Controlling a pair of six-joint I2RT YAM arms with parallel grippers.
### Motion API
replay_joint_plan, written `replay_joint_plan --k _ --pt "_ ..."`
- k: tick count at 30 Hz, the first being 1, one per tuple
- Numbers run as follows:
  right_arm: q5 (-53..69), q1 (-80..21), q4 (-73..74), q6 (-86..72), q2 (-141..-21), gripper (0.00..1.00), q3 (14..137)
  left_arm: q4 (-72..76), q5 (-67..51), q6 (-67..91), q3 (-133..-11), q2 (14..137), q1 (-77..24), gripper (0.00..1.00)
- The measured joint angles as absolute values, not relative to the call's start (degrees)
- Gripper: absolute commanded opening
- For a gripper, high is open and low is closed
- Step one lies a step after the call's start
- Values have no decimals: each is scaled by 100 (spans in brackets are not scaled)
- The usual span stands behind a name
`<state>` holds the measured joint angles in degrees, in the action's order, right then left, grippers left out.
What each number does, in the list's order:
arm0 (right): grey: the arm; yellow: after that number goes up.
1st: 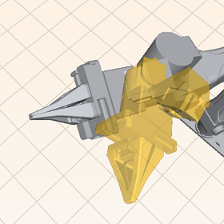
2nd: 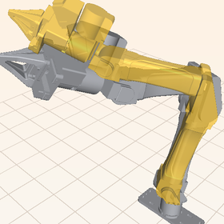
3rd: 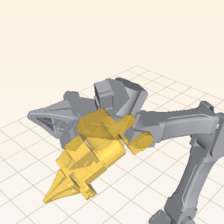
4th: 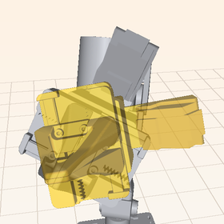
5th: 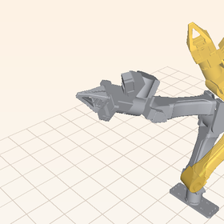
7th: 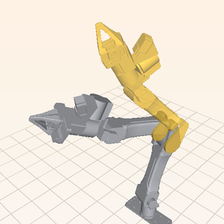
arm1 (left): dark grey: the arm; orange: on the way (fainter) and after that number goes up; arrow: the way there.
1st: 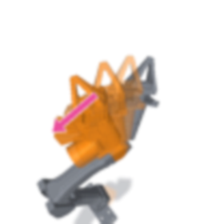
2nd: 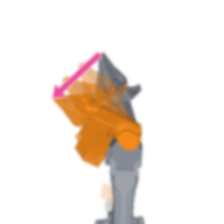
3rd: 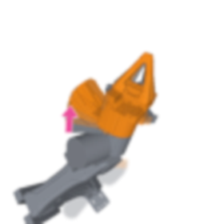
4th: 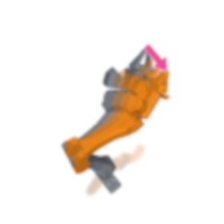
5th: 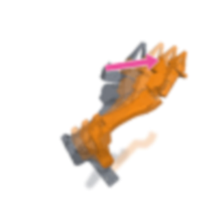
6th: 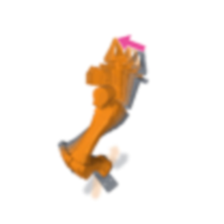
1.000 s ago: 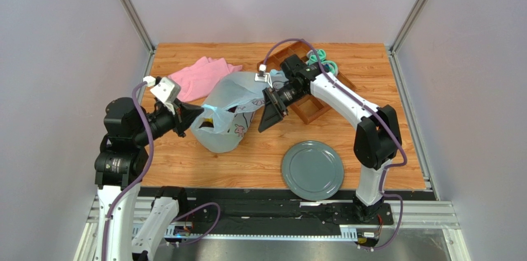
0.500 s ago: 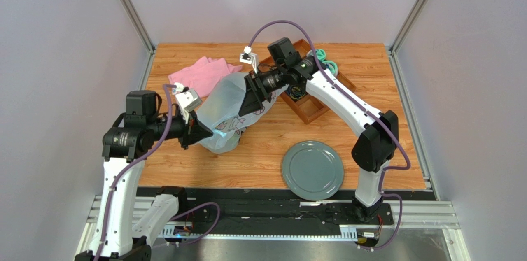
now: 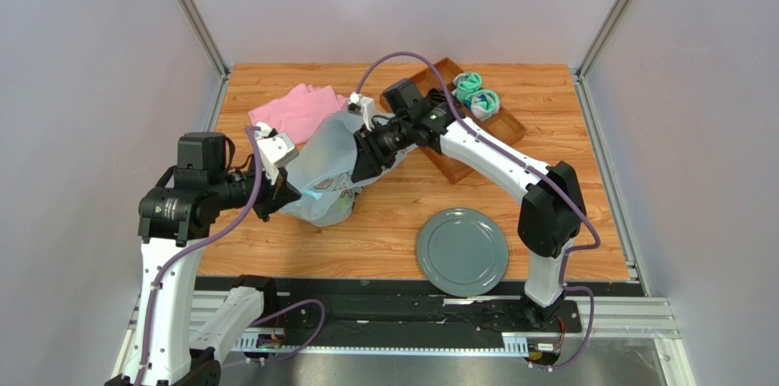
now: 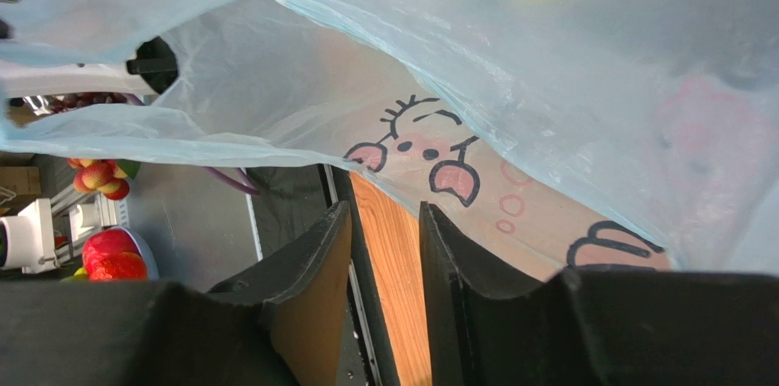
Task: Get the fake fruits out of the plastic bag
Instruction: Adjust the plastic bag at the center of the board.
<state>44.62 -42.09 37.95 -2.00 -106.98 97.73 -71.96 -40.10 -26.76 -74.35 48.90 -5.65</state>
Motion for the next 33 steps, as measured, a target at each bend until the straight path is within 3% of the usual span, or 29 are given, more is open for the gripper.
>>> replay_joint_plan --k 4,5,6,8,9,15,19,24,33 --pt "4086 -4418 3726 -154 -10689 57 9537 -7255 -3922 -2742 -7454 4742 -565 1" --pt "3935 -4464 3699 -78 -10669 60 9537 -7266 -3896 -2746 -7454 4700 -565 9" --pt "3767 -4501 3704 8 -10628 65 9539 -7290 -3835 -2729 -7470 4652 -565 35" --pt "3588 -4547 3769 246 -10501 69 9588 -7384 -3640 -2655 -7634 4622 -565 57" --pt "3588 -4552 3868 447 -10403 72 9673 -7507 -3511 -2530 -7859 4639 -565 99" --pt "3428 -4388 4198 1306 -9408 91 10243 -7642 -3201 -1944 -9384 4744 -565 99" --pt "3061 -4112 4495 2051 -8711 95 10457 -7603 -3802 -1415 -9935 4783 -552 99" --pt "2753 -3581 5201 3057 -8794 99 10674 -7592 -5282 -679 -8722 4989 -395 99" --pt "2576 -3369 6254 4152 -9426 99 10425 -7253 -6353 698 -7642 6139 -366 99"
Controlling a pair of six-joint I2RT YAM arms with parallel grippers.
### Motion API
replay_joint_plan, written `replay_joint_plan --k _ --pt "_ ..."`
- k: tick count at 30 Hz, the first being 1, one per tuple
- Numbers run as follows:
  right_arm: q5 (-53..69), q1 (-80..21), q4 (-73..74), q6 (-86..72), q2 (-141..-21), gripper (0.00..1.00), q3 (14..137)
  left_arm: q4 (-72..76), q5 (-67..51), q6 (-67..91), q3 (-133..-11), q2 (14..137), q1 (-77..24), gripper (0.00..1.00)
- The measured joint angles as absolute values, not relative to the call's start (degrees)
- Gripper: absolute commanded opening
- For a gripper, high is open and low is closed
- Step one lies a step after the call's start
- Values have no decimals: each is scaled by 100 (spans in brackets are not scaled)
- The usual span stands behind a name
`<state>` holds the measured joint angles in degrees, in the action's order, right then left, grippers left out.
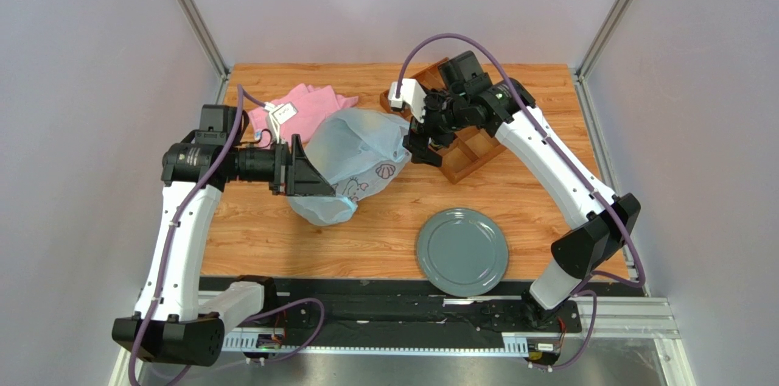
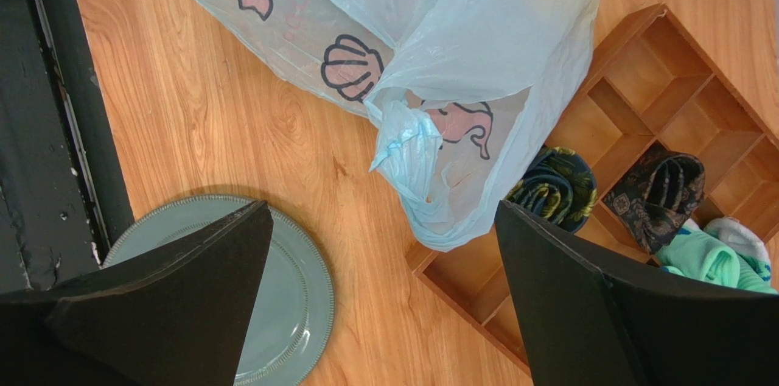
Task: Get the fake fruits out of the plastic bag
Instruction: Adjust the plastic bag at the center of the board.
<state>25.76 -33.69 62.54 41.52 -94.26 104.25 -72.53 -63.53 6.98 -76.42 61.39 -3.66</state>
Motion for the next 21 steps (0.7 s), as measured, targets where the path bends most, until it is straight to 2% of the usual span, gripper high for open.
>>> replay_joint_plan --k 7,10,13,14,16,17,20,21 --pt "2488 -3374 6158 4438 -9432 99 10051 -7432 -6558 878 -7526 6069 -379 99" --pt "2486 -3371 5959 4541 -9432 94 9800 -7546 -6556 611 -7682 5885 -379 99" --pt "2405 -3374 5581 4587 -9430 78 9415 -7540 -6582 423 -7564 5529 -379 99" --pt "2366 -3371 5472 4584 -9445 70 9319 -7550 -6598 384 -7343 5382 -379 99" --pt "2274 -3371 5266 4499 -9509 59 9260 -7642 -6619 373 -6954 5190 -388 99" --pt "2246 -3371 5118 4423 -9537 49 9262 -7697 -6619 388 -6751 5168 -395 99" --pt "2252 -3371 4864 4235 -9559 36 9273 -7686 -6619 513 -6532 5347 -405 99" --pt "2294 -3371 4803 4134 -9559 34 9292 -7605 -6628 591 -6525 5465 -410 99"
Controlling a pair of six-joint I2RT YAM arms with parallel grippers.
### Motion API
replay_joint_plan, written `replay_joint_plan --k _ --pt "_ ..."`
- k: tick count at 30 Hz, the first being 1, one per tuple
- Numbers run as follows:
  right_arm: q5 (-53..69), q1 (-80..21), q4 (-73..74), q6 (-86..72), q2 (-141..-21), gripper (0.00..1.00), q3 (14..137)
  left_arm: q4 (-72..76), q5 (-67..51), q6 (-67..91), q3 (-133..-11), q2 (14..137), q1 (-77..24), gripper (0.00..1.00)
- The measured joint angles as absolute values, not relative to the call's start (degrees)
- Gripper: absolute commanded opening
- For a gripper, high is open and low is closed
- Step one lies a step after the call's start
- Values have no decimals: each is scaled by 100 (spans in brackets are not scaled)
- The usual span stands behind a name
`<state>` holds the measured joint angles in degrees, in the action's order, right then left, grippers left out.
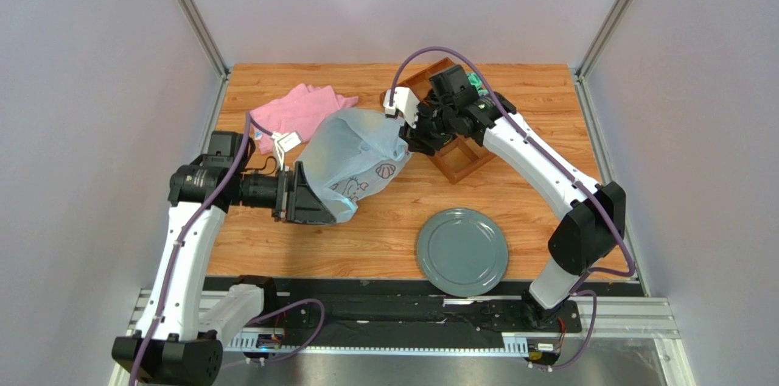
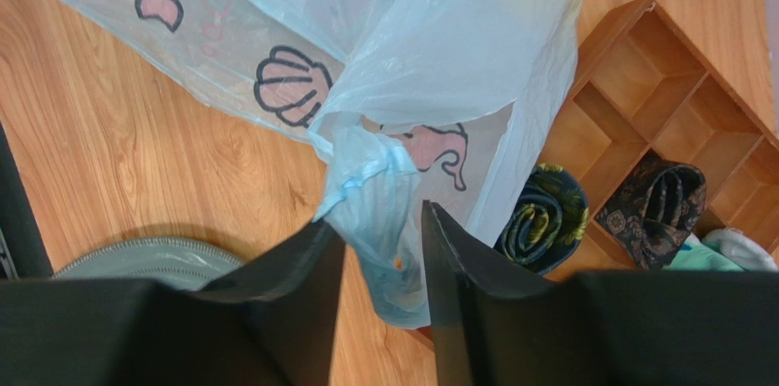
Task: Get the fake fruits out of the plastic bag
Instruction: Adjust the plastic bag at the center of the board.
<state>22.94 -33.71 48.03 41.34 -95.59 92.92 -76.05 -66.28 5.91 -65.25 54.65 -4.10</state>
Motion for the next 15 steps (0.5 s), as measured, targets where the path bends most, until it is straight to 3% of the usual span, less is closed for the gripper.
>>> replay_joint_plan --k 10,15 --pt "2672 -3371 4427 3124 -9627 31 9570 -6359 -6545 1406 -6532 6213 -952 99" --pt "2687 -3371 4298 2408 -9627 29 9605 -5708 -5822 1566 -6595 6296 -1485 99"
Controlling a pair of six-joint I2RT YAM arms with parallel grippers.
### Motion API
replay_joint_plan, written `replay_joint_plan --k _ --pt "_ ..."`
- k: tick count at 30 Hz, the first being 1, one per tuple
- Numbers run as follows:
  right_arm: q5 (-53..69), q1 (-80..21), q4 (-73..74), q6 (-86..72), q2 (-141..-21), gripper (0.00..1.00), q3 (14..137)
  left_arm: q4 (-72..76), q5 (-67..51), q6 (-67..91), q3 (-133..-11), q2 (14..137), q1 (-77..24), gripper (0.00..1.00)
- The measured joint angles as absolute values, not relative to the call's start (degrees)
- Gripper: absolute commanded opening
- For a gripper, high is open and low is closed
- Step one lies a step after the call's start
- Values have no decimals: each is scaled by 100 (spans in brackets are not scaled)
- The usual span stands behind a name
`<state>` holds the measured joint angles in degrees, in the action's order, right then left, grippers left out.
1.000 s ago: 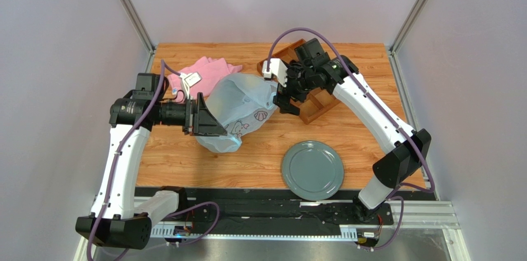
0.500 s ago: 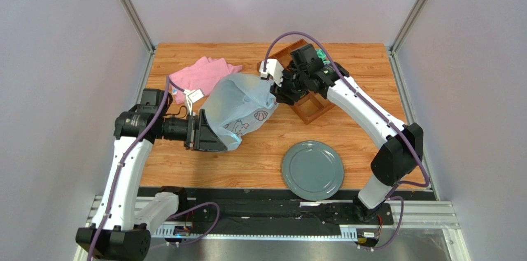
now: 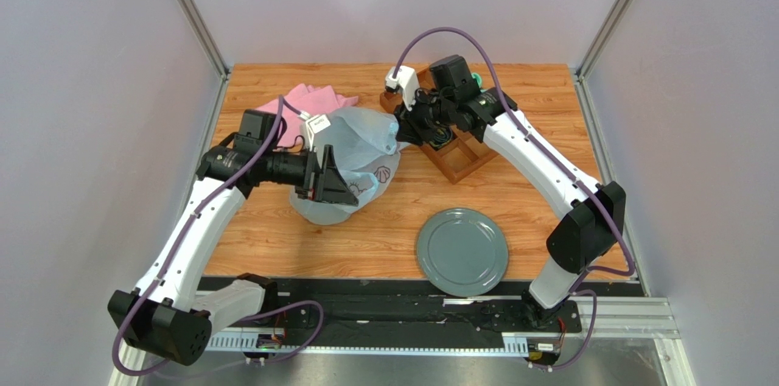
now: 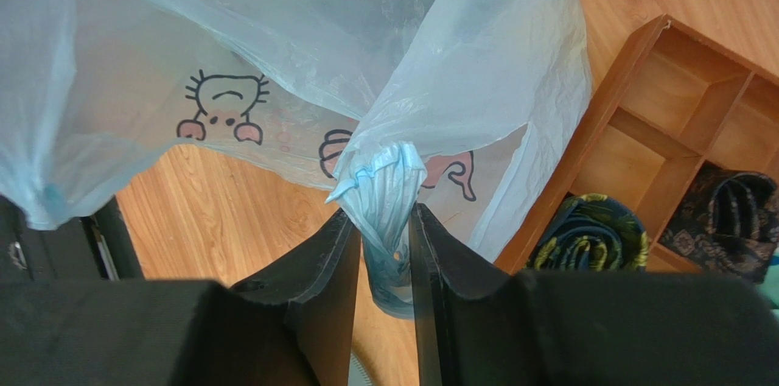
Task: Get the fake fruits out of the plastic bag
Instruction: Adjust the plastic bag at the center of the board.
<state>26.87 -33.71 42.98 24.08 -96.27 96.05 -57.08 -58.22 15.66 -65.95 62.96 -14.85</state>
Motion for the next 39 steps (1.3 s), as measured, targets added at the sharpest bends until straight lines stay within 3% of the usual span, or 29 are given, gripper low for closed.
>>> replay_joint_plan --k 7,16,24,25,26,28,29,32,34,37,39 --pt "2681 -3371 4296 1935 -9627 29 9605 -5129 -5048 1044 -7148 6114 -1900 99" --pt "2622 -3308 4294 1778 -9625 29 9566 -5841 -4834 -1647 -9056 6311 -2231 99" --pt "2670 -3216 4285 1605 -9625 28 9561 -6355 -3863 -3039 -7955 6646 -3573 99" --pt "2681 -3216 4281 1588 -9625 28 9561 -6331 -3671 -3131 -7780 6667 -3693 93" --pt "2698 -3216 4276 1579 -9625 28 9561 -6298 -3524 -3186 -7688 6696 -3747 72" --pt "2716 -3216 4274 1564 -9625 27 9561 -6191 -3181 -3299 -7572 6768 -3791 39" --pt "2720 -3216 4272 1562 -9625 26 9561 -6134 -3013 -3343 -7564 6803 -3791 0" --pt "2768 -3216 4272 1549 -9627 17 9572 -6034 -2547 -3544 -7601 6825 -3782 0" --pt "2825 -3216 4313 1516 -9714 0 9717 -6055 -2333 -3706 -7719 6814 -3708 0" --pt "2936 -3197 4405 1341 -10407 0 10864 -6016 -2117 -4106 -8036 6755 -3367 0" --pt "2995 -3168 4169 1142 -11061 0 11861 -5942 -1992 -4425 -8482 6792 -2497 0"
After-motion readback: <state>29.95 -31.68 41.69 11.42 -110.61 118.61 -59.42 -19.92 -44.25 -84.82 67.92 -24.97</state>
